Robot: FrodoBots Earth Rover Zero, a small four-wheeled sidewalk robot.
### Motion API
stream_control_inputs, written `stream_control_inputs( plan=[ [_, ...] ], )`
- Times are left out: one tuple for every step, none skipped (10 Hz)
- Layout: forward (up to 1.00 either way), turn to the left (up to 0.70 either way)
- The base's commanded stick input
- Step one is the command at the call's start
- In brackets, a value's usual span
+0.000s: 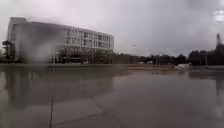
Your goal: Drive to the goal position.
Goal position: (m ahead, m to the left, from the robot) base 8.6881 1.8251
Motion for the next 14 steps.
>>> stream_control_inputs(
  plan=[
    [0.67, 0.12],
    [0.67, 0.0],
    [0.67, 0.0],
    [0.69, 0.0],
    [0.7, 0.0],
    [0.7, 0.0],
    [0.7, 0.0],
    [0.7, 0.0],
    [0.7, 0.0],
    [0.7, 0.0],
    [0.7, 0.0],
    [0.7, 0.0],
    [0.7, 0.0],
    [0.7, 0.0]
  ],
)
